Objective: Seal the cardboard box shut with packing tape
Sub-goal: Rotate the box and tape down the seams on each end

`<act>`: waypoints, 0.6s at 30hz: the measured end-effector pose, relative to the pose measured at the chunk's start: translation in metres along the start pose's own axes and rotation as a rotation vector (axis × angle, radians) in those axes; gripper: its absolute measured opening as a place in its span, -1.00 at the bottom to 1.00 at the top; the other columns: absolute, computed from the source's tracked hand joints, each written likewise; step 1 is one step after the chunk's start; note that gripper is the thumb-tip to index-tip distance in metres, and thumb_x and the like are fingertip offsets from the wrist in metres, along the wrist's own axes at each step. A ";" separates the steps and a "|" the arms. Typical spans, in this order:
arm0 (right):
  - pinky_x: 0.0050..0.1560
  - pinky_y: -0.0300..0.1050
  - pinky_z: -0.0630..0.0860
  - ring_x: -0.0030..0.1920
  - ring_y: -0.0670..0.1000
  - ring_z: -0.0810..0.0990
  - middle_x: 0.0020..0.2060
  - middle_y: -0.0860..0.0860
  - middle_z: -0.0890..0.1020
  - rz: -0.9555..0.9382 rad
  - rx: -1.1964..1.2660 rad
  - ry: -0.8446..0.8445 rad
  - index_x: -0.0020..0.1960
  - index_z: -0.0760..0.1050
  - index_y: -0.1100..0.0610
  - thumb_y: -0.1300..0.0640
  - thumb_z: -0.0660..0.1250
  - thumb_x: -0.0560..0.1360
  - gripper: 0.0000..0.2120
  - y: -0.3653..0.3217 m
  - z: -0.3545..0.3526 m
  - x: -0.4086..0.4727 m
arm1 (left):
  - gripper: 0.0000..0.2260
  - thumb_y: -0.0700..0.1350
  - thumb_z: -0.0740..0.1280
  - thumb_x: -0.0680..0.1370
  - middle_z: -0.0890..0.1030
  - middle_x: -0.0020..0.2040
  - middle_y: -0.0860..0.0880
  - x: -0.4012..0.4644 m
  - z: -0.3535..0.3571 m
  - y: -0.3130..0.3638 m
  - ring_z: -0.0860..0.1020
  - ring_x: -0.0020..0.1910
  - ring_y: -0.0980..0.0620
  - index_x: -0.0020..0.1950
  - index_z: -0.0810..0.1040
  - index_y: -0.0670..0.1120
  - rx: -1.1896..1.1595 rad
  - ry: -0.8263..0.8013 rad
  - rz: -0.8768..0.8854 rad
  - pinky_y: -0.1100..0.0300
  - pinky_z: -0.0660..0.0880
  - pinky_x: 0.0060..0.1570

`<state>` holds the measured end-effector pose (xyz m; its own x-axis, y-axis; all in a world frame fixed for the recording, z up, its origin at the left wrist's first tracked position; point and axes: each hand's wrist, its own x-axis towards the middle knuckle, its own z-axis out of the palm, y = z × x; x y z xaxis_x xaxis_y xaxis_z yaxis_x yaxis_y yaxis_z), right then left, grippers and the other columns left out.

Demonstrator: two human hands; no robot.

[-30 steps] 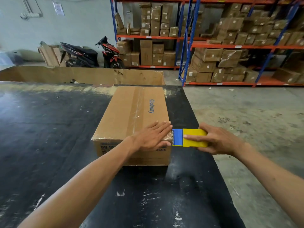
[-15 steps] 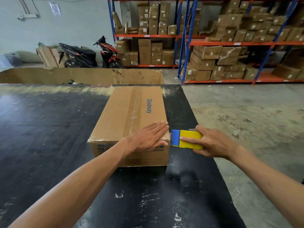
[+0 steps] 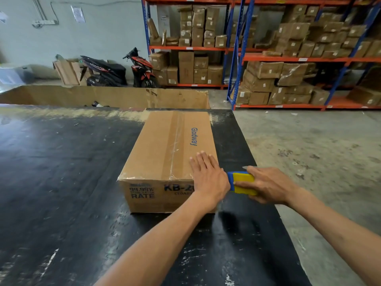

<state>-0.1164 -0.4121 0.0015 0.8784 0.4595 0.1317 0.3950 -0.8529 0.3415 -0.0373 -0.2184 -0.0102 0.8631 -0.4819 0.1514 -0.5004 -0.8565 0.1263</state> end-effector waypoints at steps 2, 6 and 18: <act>-0.48 -0.05 0.57 -0.33 0.19 0.64 -0.06 0.19 0.61 0.039 0.039 -0.006 0.23 0.49 -0.12 -0.17 0.19 0.37 -0.54 0.007 0.003 -0.005 | -0.41 0.01 -0.03 0.65 0.05 0.55 -0.42 0.004 0.002 -0.002 0.01 0.54 -0.40 0.55 0.04 -0.36 0.024 0.012 0.007 -0.30 -0.09 0.49; -0.57 -0.12 0.46 -0.38 0.16 0.63 -0.15 0.09 0.59 0.159 0.093 0.045 0.19 0.58 -0.18 -0.12 0.35 0.30 -0.55 0.009 -0.007 -0.006 | -0.40 0.02 -0.03 0.65 0.06 0.53 -0.45 0.004 0.003 -0.021 0.03 0.53 -0.41 0.54 0.04 -0.38 0.043 0.000 0.103 -0.22 -0.05 0.52; -0.27 -0.40 0.28 -0.32 -0.13 0.44 -0.30 -0.06 0.43 0.403 0.613 0.367 0.23 0.61 -0.27 -0.06 0.56 0.36 -0.55 -0.005 -0.039 0.030 | -0.23 0.21 0.13 0.37 0.34 0.49 -0.10 -0.029 -0.063 -0.177 0.34 0.44 -0.08 0.51 0.29 -0.14 -0.105 -0.193 0.354 0.07 0.21 0.48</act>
<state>-0.1021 -0.3844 0.0401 0.8822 0.0501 0.4683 0.2385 -0.9049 -0.3526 0.0217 -0.0409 0.0245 0.6285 -0.7776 0.0181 -0.7643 -0.6131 0.1999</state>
